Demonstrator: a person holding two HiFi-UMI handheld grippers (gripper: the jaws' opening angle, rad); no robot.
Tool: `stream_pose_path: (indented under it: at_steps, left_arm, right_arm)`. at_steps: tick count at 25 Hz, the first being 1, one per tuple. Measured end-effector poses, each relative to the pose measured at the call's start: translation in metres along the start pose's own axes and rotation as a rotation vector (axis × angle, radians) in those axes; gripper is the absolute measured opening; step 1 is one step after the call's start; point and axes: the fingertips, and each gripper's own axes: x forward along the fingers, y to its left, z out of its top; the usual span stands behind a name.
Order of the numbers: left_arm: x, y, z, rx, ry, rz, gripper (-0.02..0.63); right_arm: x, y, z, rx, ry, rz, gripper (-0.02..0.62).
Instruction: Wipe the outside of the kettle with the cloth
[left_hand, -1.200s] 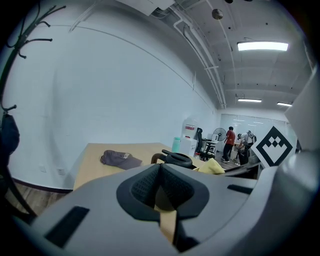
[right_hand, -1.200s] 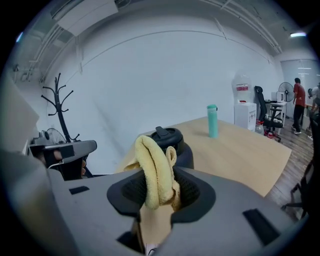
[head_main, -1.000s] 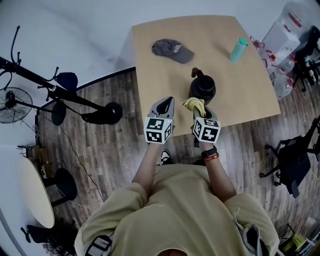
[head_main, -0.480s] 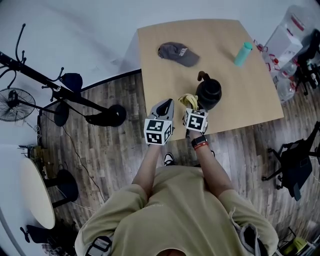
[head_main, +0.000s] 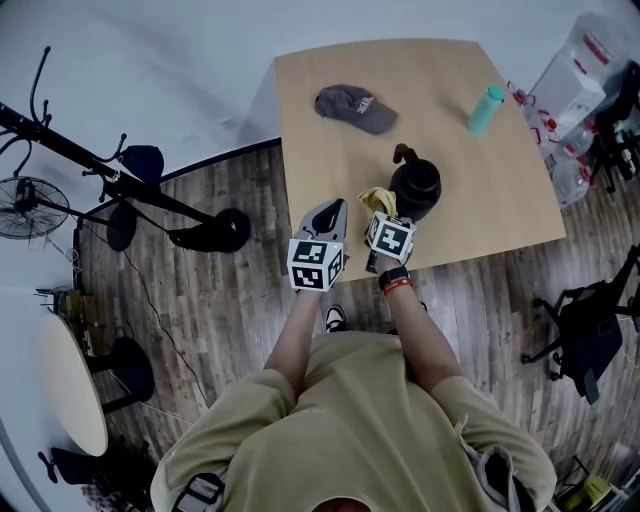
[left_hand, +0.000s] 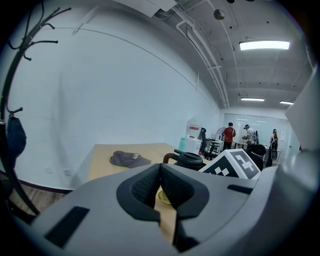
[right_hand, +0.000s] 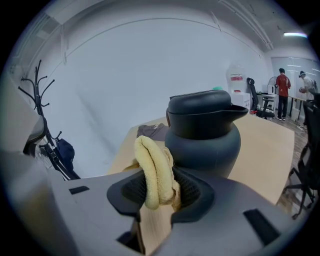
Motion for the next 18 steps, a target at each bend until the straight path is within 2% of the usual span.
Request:
stream_pose_path:
  at_steps: [5,18]
  left_arm:
    - [0.003,-0.006,-0.002,-0.003,0.007,0.004,0.025]
    - [0.017,-0.033,-0.004,0.002,0.015,-0.010,0.025]
  right_arm:
    - [-0.006,-0.007,-0.001,0.030,0.001,0.017,0.129]
    - [-0.024,-0.026,-0.003,0.021,0.011,0.073,0.129]
